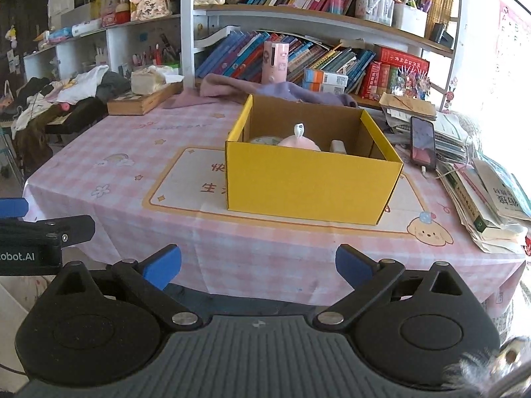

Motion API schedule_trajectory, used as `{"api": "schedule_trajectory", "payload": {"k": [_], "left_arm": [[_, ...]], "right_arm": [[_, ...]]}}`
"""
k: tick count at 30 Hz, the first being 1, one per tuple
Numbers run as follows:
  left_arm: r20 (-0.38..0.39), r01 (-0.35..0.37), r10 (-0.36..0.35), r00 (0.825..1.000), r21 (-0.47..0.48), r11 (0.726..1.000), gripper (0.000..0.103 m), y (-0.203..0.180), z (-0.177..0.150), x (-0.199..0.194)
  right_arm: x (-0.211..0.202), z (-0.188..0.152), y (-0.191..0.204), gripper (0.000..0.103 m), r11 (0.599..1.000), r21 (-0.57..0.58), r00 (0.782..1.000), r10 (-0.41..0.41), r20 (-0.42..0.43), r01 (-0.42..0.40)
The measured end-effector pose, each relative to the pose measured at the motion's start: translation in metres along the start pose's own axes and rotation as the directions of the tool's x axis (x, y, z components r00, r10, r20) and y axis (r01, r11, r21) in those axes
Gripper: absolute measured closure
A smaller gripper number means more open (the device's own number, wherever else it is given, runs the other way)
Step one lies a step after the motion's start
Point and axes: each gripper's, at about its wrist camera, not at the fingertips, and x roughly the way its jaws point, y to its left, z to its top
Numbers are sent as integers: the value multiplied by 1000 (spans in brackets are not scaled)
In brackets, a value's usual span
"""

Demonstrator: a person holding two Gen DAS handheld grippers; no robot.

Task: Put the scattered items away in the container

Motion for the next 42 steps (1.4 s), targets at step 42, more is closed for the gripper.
{"api": "schedule_trajectory", "payload": {"k": [42], "left_arm": [[-21, 3, -3, 1000, 17, 1000, 0, -3, -3, -1]], "right_arm": [[1, -1, -2, 0, 1000, -4, 1000, 1, -2, -1]]}}
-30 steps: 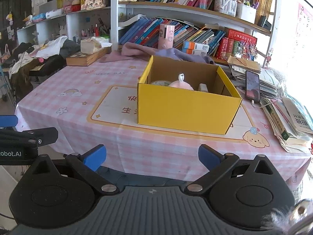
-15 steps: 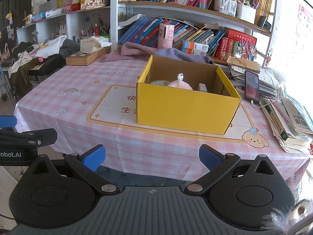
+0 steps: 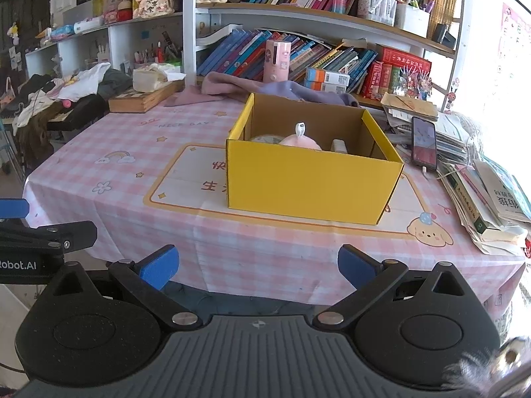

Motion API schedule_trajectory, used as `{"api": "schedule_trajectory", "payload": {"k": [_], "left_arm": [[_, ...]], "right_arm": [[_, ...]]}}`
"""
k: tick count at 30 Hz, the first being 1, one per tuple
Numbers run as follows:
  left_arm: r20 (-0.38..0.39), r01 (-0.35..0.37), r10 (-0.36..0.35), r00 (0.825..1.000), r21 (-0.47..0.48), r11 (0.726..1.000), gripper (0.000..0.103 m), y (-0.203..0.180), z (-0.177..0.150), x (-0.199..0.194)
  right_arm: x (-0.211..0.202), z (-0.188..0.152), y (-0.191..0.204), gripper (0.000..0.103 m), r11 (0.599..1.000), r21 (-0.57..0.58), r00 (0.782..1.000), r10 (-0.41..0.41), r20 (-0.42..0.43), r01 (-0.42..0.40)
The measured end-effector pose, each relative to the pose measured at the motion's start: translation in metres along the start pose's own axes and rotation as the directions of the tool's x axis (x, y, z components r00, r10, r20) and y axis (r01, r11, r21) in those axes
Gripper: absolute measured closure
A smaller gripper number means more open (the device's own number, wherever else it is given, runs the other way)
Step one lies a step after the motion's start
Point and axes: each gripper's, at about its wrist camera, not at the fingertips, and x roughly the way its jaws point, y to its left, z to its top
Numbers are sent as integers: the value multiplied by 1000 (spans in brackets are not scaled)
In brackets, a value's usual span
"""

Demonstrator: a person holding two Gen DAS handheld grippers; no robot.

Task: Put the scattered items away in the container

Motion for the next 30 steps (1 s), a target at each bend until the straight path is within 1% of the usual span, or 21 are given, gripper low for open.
{"api": "schedule_trajectory", "payload": {"k": [17, 21, 26, 30], "left_arm": [[-9, -5, 5, 1000, 1, 1000, 0, -5, -1, 0], [-8, 1, -1, 1000, 0, 1000, 0, -5, -1, -1], [3, 27, -27, 1000, 1, 1000, 0, -6, -3, -4], [-1, 31, -31, 1000, 4, 1000, 0, -6, -2, -2]], "right_arm": [[0, 0, 0, 0, 1000, 1, 1000, 2, -1, -2], [0, -1, 0, 0, 1000, 2, 1000, 1, -1, -1], [-1, -1, 1, 0, 1000, 2, 1000, 3, -2, -3], [-1, -1, 1, 0, 1000, 7, 1000, 7, -7, -7]]}}
